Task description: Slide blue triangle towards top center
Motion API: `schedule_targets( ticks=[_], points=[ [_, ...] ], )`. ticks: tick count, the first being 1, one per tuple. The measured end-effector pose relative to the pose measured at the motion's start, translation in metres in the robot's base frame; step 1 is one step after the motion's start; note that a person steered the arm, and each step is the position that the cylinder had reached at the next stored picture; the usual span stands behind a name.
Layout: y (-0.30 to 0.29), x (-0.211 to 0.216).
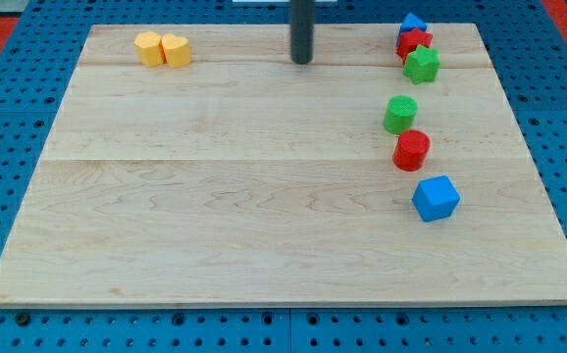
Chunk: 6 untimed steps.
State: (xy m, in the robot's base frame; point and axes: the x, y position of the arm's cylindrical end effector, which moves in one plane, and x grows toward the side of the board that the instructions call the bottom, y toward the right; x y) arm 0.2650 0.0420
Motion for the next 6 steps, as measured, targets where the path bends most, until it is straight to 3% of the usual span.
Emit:
schedule_targets(
  ticks=[2,3,5,6],
  points=[
    [0.041,0.063],
    [0.091,0.080],
    [0.221,0.067],
    [0.235,0.015]
  ],
)
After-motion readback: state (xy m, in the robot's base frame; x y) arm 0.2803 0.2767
